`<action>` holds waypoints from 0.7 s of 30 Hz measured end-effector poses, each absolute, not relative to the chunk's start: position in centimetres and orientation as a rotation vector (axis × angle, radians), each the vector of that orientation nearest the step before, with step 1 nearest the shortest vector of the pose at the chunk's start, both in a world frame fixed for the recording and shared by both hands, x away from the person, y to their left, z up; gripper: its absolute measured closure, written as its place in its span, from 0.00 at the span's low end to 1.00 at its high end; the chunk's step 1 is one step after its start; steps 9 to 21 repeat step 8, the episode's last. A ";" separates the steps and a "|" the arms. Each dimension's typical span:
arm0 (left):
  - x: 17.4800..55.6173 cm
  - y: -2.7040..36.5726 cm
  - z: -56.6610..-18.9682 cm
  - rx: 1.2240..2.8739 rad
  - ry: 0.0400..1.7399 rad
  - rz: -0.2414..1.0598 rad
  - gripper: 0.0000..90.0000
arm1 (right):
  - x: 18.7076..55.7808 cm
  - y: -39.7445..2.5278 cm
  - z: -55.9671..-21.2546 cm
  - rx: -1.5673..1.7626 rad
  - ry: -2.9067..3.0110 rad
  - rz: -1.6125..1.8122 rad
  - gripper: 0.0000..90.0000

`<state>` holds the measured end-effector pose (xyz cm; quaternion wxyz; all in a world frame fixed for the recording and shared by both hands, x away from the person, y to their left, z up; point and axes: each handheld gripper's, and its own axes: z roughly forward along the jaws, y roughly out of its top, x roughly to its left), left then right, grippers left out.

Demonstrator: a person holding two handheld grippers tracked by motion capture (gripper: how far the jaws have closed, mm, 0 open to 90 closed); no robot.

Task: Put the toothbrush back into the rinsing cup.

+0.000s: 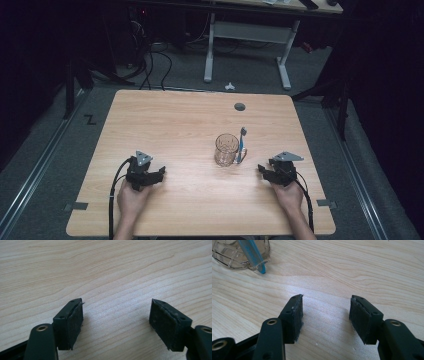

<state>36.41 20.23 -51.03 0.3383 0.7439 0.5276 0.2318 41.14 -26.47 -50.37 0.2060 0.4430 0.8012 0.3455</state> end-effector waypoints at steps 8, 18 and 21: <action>36.4 20.2 -51.0 1.938 1.375 0.604 0.31 | 41.2 -26.4 -50.4 1.243 2.236 0.964 0.47; 36.4 20.2 -51.0 1.938 1.375 0.604 0.31 | 41.2 -26.4 -50.4 1.243 2.236 0.964 0.47; 36.4 20.2 -51.0 1.938 1.375 0.604 0.31 | 41.2 -26.4 -50.4 1.243 2.236 0.964 0.47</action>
